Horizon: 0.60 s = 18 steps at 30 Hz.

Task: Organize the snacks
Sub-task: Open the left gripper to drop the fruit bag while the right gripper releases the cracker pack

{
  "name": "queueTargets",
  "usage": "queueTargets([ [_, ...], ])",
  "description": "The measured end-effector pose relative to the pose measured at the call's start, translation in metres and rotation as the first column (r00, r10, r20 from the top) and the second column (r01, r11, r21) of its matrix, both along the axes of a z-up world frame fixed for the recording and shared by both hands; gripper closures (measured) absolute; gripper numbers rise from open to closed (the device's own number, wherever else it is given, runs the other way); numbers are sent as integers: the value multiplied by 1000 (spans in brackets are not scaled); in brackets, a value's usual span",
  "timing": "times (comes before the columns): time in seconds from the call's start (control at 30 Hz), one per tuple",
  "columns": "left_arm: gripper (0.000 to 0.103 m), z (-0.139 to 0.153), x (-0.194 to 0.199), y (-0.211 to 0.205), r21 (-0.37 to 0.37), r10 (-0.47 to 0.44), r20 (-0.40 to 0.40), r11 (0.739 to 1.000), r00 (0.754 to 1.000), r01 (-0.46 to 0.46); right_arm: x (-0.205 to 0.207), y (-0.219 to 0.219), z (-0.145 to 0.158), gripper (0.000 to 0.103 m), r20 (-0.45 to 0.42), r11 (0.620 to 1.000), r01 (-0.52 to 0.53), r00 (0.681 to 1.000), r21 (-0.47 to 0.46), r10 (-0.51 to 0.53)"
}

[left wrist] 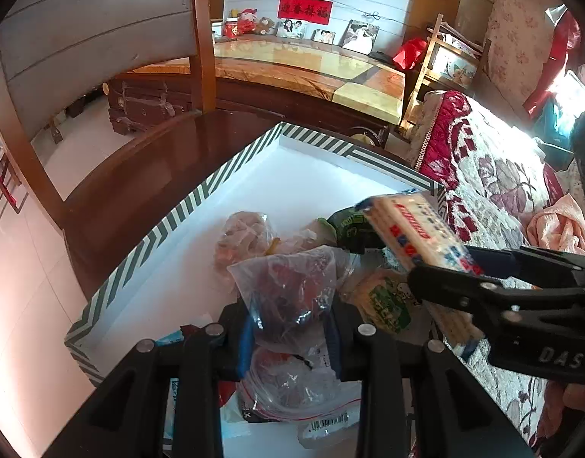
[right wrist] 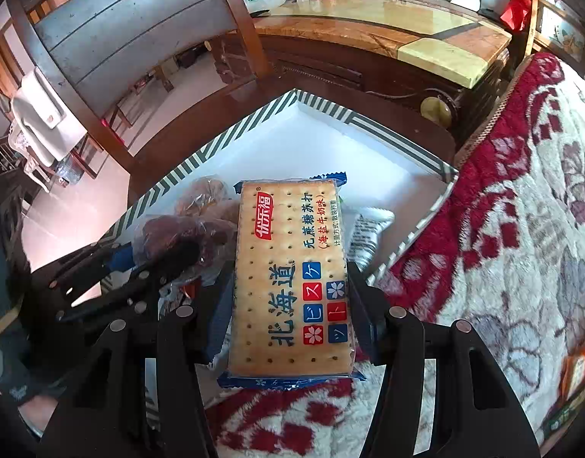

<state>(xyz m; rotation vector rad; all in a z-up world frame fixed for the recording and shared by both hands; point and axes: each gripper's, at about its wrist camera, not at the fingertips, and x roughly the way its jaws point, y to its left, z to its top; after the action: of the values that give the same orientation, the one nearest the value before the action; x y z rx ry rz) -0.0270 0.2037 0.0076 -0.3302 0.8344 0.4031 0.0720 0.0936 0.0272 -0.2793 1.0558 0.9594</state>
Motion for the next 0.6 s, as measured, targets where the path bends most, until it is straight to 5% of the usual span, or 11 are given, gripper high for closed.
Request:
queueTargets([
  [0.6, 70, -3, 7, 15, 2, 40, -6, 999, 999, -40, 19, 27, -15, 49, -26, 1000, 17, 1000, -12, -18],
])
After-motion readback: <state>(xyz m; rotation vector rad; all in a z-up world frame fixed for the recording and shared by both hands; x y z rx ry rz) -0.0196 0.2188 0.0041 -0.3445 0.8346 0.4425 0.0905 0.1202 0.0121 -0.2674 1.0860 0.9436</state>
